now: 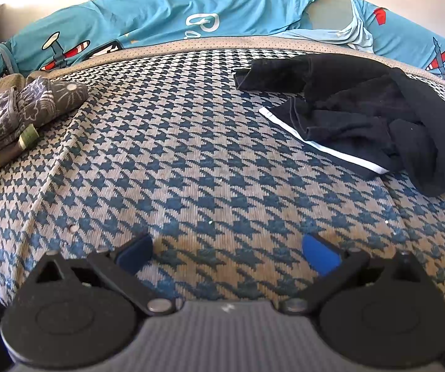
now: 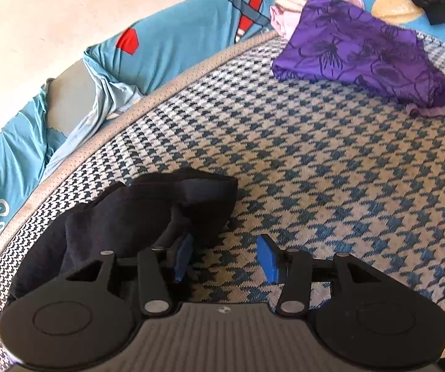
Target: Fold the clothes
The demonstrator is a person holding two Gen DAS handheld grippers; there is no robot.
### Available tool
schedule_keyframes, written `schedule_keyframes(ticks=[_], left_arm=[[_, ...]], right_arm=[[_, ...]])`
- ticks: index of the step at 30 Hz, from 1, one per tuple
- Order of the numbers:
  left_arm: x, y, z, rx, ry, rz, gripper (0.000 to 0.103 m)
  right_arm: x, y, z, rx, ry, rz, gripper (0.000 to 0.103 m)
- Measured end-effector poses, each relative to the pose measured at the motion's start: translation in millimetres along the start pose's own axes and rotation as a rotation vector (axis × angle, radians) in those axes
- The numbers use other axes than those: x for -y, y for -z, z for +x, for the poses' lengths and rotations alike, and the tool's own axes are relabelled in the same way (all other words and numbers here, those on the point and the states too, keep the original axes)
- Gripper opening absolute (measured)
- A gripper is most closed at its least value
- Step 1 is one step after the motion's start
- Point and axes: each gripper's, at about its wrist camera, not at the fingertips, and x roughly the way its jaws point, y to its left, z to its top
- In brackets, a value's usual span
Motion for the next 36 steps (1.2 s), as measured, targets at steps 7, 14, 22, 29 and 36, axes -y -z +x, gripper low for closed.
schedule_keyframes(ticks=[7,14,22,29,36], left_arm=[[-0.3,2.8,-3.2,-0.006,0.003,-0.001,0.103],[0.8,5.0,-4.5,-0.004,-0.001,-0.001,0.103],[-0.3,6.6,-6.4,-0.003,0.002,-0.002,0.103],[0.7,6.9,-6.6,0.000,0.002,0.001,0.103],[0.5,8.1,-7.7,-0.001,-0.002,-0.003,0.103]], right_arm=[[-6.2,3.8,-15.2,0.045,-0.043,-0.076,0.059],[-16.6,15.2,-27.3,0.078,-0.077,-0.159,0.062],[-31.7,30.9,-41.3,0.132,-0.097,-0.260,0.066],[-53.9,45.3,-51.0,0.142,-0.177,-0.369,0.067],[-73.4,61.7,-52.8,0.121,-0.245,-0.450,0.070]])
